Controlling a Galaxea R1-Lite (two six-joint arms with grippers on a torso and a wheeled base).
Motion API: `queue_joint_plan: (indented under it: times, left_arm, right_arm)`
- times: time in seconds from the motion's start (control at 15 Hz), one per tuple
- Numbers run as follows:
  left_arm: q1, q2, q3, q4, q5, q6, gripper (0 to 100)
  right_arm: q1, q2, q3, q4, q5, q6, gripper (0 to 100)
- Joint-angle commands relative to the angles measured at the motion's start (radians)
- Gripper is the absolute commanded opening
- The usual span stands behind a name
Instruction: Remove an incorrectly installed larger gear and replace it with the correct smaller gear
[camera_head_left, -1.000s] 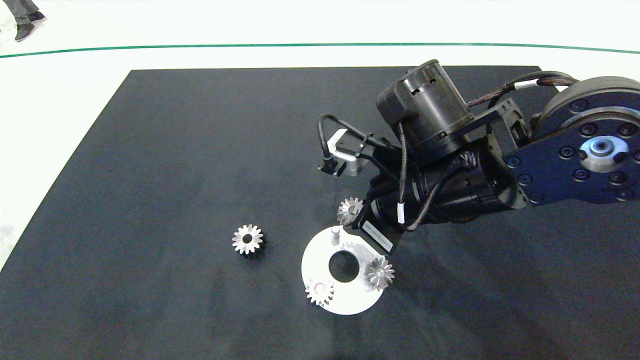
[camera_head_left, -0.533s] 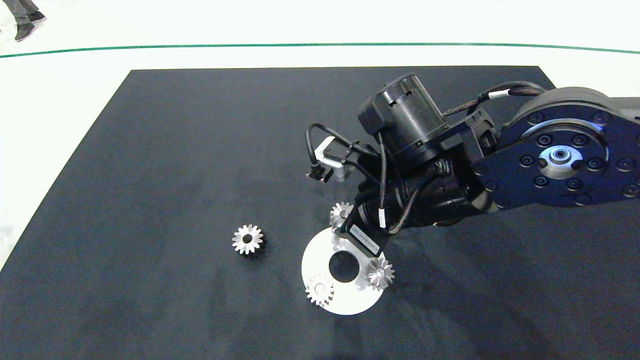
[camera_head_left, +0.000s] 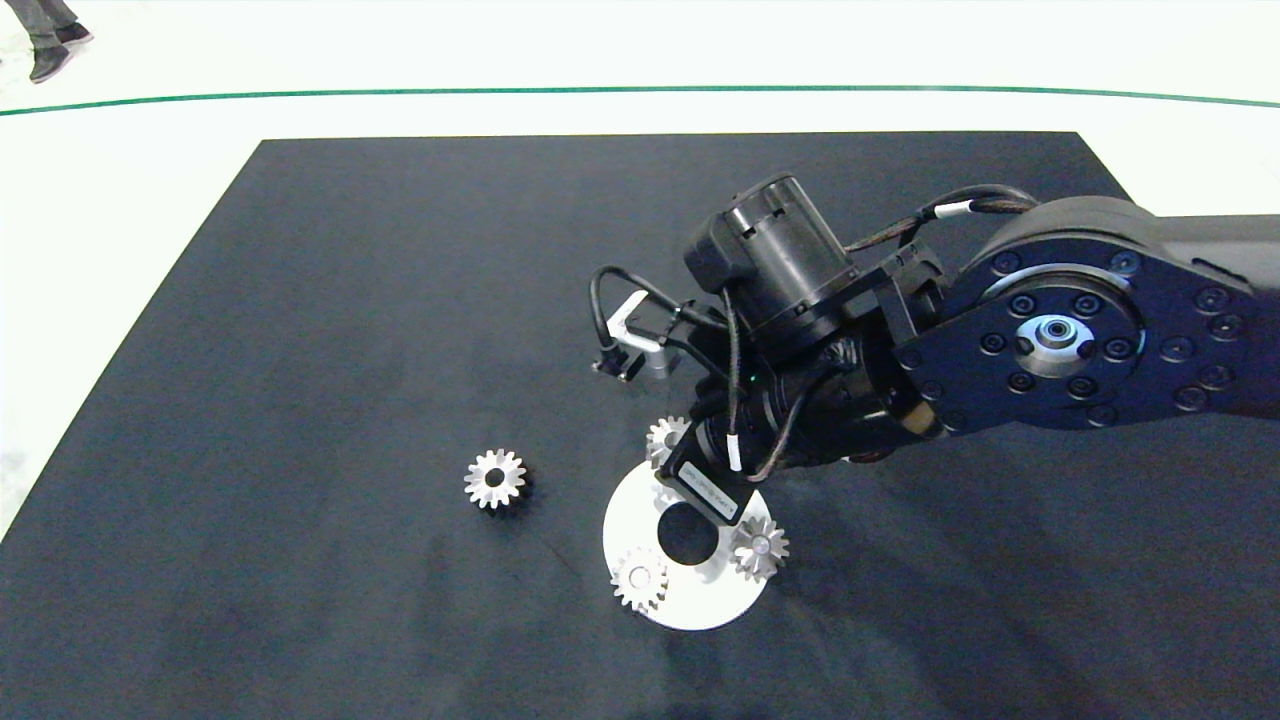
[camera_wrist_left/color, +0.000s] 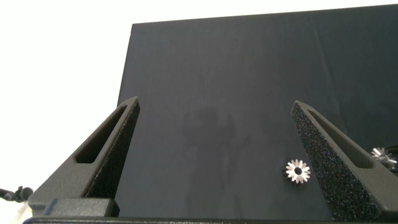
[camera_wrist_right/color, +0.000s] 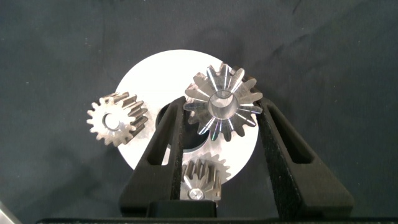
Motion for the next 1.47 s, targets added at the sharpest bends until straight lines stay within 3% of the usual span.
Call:
queue_joint_plan:
  times: [0.07, 0.87, 1.07, 1.47]
  left_arm:
    - [0.0, 0.0, 0.0, 0.003, 0.001, 0.0, 100]
    - [0.0, -0.007, -0.002, 0.003, 0.001, 0.0, 100]
    - [0.0, -0.009, -0.002, 0.003, 0.001, 0.0, 100]
    - [0.0, -0.01, -0.002, 0.003, 0.001, 0.0, 100]
  right_arm:
    - [0.0, 0.01, -0.001, 0.003, -0.004, -0.002, 25]
    - [-0.006, 0.029, -0.001, 0.001, -0.015, 0.004, 25]
    - [-0.006, 0.044, -0.001, 0.0, -0.045, 0.005, 25]
    - [-0.006, 0.049, -0.02, -0.002, -0.044, 0.008, 25]
